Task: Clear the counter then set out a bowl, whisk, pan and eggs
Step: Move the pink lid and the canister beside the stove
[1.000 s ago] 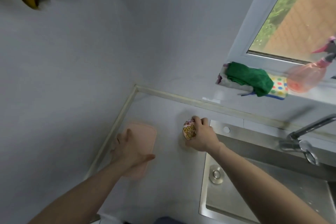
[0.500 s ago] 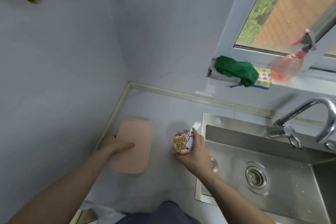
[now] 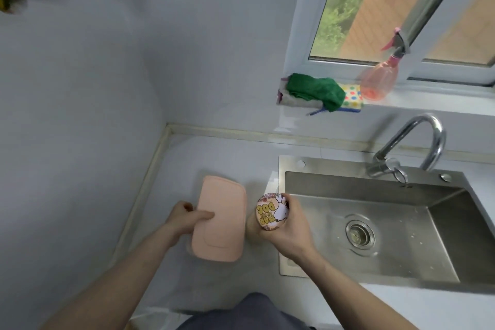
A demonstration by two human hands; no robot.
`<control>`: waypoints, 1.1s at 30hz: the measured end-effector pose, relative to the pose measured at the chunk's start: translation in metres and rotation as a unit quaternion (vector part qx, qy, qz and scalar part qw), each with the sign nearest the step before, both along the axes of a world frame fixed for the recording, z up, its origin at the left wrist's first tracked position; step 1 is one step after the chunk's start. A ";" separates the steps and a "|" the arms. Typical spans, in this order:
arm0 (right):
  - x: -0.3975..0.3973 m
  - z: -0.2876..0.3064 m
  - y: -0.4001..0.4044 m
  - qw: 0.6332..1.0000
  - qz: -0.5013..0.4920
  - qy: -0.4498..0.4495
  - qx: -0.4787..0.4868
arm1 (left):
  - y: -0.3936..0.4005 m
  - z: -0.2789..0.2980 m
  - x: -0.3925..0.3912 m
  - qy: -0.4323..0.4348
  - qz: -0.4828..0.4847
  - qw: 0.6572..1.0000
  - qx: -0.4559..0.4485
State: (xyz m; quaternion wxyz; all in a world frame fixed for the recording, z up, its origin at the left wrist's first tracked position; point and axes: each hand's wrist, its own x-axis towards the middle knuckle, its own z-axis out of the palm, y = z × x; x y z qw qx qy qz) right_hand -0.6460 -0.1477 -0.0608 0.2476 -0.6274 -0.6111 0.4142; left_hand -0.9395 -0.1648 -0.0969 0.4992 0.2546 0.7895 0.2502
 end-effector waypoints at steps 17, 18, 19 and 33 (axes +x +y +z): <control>0.237 0.110 -0.124 0.954 -0.272 -0.024 0.123 | 0.042 0.106 0.264 -0.077 -0.264 0.953 0.128; 0.261 0.113 -0.141 0.946 -0.296 -0.028 0.127 | 0.038 0.110 0.295 -0.084 -0.283 0.947 0.127; 0.280 0.119 -0.156 0.940 -0.315 -0.031 0.131 | 0.033 0.115 0.323 -0.089 -0.295 0.943 0.126; 0.504 0.146 -0.390 0.801 -0.582 -0.048 0.132 | -0.102 0.157 0.675 -0.179 -0.545 0.812 0.106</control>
